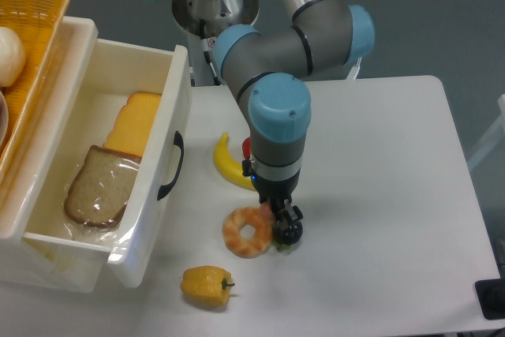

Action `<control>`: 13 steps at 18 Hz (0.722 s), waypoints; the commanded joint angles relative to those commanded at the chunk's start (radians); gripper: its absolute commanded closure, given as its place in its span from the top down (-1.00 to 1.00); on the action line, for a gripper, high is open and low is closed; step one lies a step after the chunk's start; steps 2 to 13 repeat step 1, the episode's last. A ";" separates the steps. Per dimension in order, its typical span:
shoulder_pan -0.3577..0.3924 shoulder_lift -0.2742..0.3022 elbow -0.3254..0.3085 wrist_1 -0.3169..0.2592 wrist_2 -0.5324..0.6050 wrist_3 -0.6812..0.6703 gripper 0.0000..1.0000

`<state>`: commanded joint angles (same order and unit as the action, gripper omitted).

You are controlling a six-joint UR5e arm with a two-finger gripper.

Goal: Pick up the egg

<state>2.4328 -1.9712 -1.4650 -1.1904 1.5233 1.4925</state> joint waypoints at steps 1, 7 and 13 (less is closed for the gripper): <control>0.002 0.000 0.000 0.000 -0.012 0.000 -0.13; 0.002 0.000 0.000 0.000 -0.012 0.000 -0.13; 0.002 0.000 0.000 0.000 -0.012 0.000 -0.13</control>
